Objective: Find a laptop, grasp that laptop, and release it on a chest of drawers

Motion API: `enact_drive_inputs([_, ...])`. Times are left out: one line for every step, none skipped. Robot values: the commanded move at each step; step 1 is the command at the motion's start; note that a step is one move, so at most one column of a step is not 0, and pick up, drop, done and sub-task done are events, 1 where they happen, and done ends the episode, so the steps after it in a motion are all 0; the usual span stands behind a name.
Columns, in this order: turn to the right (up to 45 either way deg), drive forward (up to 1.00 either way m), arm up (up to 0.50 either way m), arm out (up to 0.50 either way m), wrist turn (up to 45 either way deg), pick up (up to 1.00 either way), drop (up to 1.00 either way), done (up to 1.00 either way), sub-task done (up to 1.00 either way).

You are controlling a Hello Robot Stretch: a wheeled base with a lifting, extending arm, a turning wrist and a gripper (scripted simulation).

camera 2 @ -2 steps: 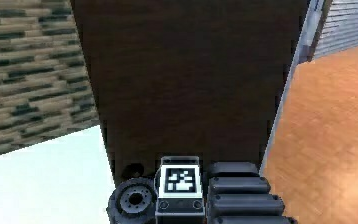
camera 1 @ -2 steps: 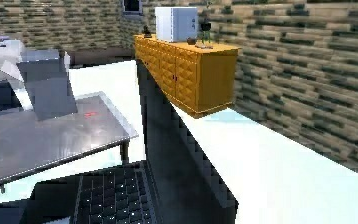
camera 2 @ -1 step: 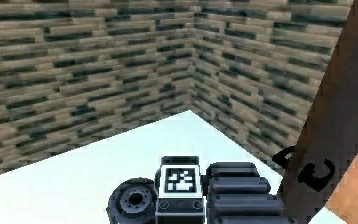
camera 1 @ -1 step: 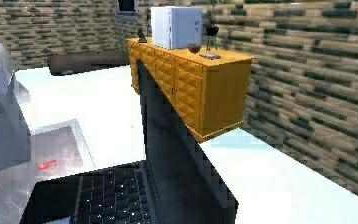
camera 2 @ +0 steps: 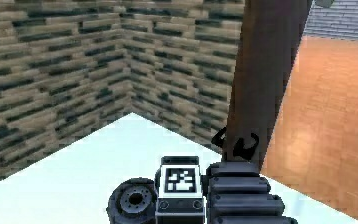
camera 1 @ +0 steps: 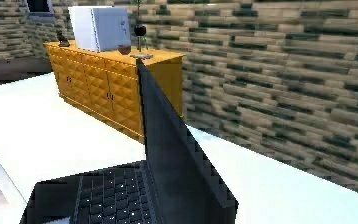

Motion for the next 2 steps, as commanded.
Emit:
enact_drive_inputs([0.0, 0.75, 0.00, 0.00, 0.0, 0.00, 0.00, 0.00, 0.00])
enact_drive_inputs([-45.0, 0.00, 0.00, 0.00, 0.0, 0.00, 0.00, 0.00, 0.00])
